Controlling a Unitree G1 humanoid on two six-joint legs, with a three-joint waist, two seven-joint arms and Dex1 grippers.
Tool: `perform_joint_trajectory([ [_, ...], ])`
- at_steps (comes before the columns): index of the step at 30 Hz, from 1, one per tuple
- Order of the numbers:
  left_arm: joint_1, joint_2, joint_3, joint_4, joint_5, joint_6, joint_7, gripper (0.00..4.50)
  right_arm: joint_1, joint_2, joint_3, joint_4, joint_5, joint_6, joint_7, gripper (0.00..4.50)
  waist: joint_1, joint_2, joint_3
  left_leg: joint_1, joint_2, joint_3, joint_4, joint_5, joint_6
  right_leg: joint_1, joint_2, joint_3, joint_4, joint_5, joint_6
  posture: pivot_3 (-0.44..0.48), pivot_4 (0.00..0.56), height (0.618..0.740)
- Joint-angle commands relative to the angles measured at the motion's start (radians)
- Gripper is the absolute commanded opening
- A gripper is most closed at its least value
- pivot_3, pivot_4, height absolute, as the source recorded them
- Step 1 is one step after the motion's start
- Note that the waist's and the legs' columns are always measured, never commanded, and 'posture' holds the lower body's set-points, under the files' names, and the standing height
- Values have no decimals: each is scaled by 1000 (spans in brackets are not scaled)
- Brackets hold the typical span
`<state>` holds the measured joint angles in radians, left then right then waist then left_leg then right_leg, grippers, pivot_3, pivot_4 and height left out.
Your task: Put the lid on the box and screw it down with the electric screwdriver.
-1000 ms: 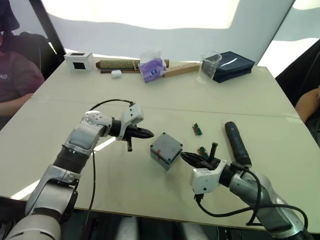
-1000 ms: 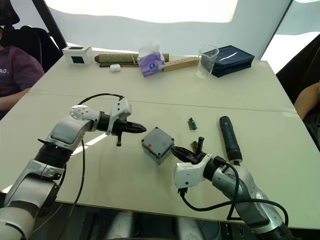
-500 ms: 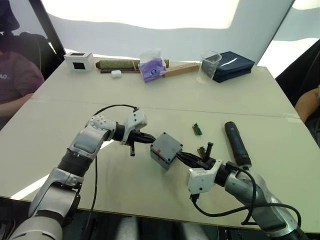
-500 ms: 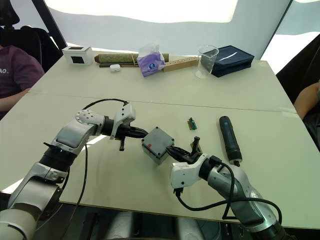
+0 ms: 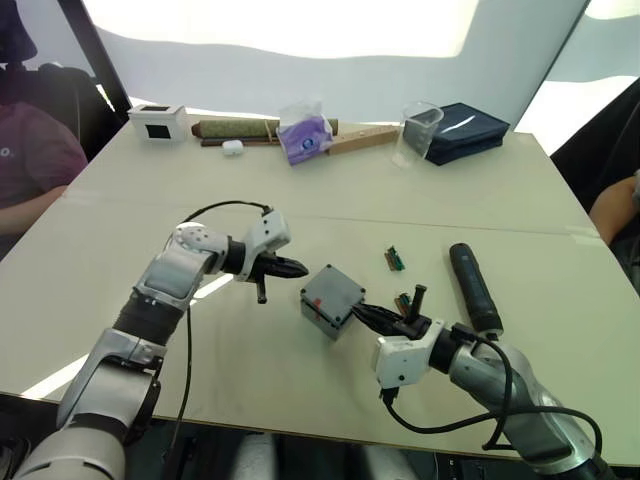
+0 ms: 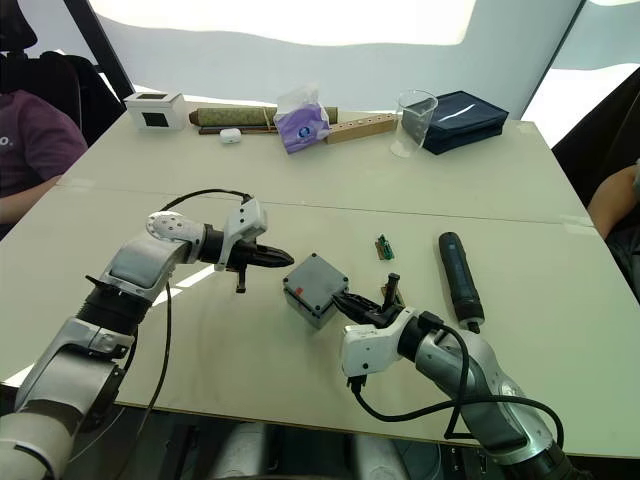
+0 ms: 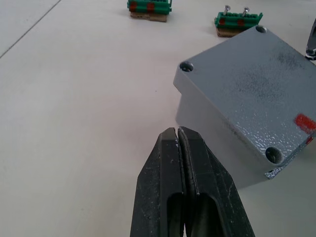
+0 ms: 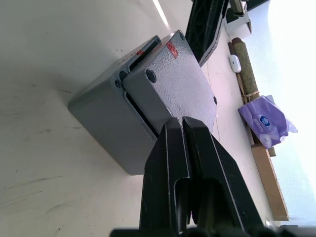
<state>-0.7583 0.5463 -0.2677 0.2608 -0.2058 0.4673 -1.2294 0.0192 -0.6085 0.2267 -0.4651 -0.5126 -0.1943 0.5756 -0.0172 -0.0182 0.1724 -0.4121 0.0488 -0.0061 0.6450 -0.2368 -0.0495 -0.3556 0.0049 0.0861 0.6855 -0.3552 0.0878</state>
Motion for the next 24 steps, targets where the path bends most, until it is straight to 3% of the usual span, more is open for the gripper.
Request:
perform_joint_trajectory([
  [1,-14,1,22,-67,-27,26,-11,0,-7,4,-3,-15,-1,-7,-10,33,0,0,0,0,0,0,0,0,0,0,0,0,0,0,0,0,150,740],
  [12,23,-6,-1,-128,-29,59,-11,0,-9,7,-1,-12,-4,-8,-11,33,0,0,0,0,0,0,0,0,0,0,0,0,0,0,0,0,150,740],
  [24,-26,-8,47,-32,-18,31,26,0,-2,3,-6,-12,-6,-9,-9,33,0,0,0,0,0,0,0,0,0,0,0,0,0,0,0,0,150,740],
])
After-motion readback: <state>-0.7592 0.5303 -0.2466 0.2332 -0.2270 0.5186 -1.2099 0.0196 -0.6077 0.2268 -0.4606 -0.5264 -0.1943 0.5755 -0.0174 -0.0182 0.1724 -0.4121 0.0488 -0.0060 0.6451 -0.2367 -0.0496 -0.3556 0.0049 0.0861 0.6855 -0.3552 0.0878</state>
